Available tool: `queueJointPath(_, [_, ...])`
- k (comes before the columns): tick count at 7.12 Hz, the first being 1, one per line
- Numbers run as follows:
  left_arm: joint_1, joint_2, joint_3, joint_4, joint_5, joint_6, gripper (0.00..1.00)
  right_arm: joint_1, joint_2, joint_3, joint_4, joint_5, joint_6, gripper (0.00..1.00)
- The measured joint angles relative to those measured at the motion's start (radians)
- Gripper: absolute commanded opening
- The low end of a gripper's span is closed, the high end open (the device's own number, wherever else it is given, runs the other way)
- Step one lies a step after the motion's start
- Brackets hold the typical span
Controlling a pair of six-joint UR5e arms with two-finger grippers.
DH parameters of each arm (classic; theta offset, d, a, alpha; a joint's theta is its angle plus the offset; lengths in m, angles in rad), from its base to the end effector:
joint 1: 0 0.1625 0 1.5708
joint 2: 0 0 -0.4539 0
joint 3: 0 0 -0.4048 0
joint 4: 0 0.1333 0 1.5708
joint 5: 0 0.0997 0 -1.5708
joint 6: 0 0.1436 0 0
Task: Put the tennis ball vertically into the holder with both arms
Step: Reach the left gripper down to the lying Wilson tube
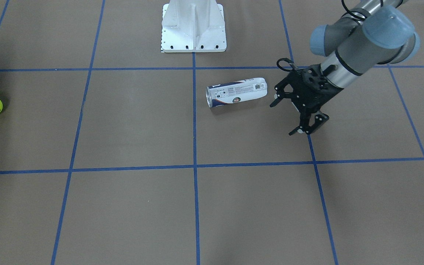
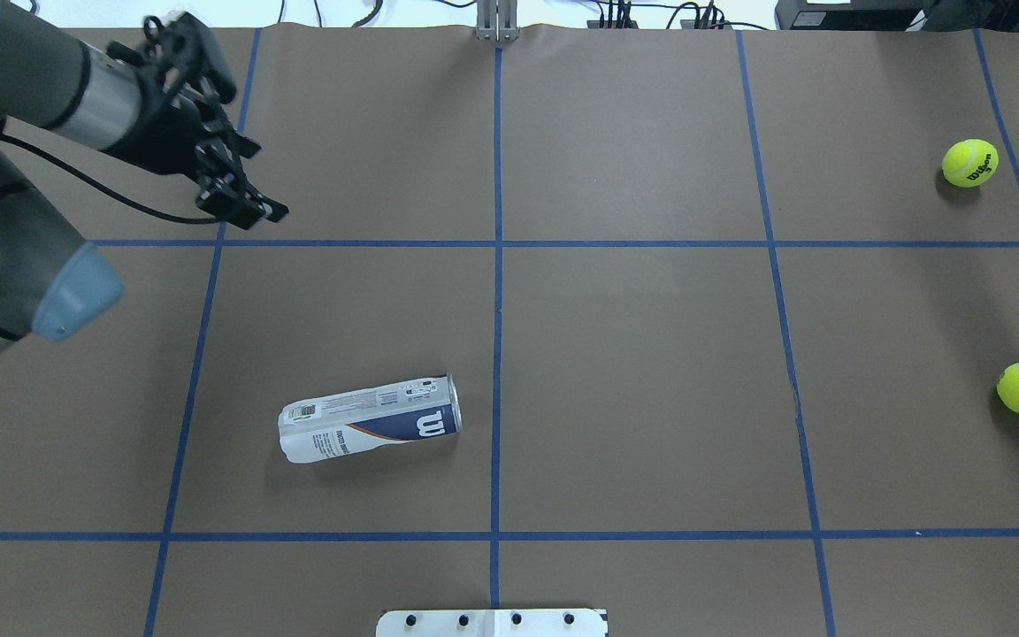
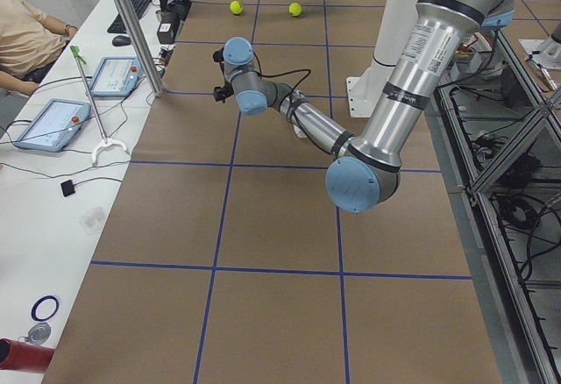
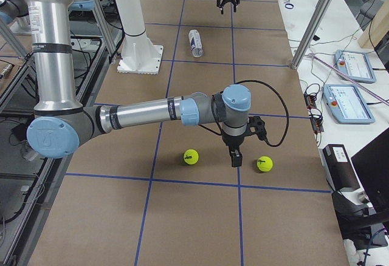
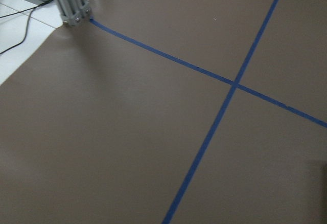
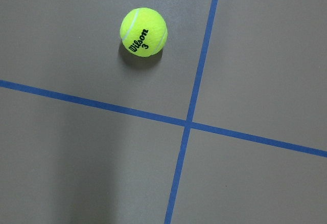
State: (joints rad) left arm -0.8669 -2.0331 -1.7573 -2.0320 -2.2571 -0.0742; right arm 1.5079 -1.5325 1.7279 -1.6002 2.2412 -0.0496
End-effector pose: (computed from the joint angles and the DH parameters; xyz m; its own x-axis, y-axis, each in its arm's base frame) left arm 0.4006 -0.5372 0.2843 0.2431 0.9057 -0.3474 -0.2705 0.4072 0.8724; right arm 0.0106 -0.5331 0.6320 0.7715 -0.2003 0.6038 0.1004 0.9756 0.1954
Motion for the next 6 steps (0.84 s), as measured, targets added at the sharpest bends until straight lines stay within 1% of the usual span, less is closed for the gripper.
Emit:
queueJointPath(1, [0.082, -0.036, -0.039, 0.096, 0.034, 0.002, 0.99, 0.000, 0.000, -0.001, -0.001, 0.000, 0.000, 1.00])
queueJointPath(2, [0.175, -0.078, -0.058, 0.178, 0.104, 0.005, 0.99, 0.000, -0.001, -0.001, -0.001, 0.000, 0.000, 1.00])
queueJointPath(4, [0.344, -0.155, -0.066, 0.320, 0.281, 0.061, 0.98, 0.000, -0.001, -0.001, -0.001, 0.001, 0.001, 1.00])
queueJointPath(6, [0.405, -0.173, -0.056, 0.378, 0.348, 0.143, 0.98, 0.000, -0.001, -0.001, -0.001, 0.001, 0.002, 1.00])
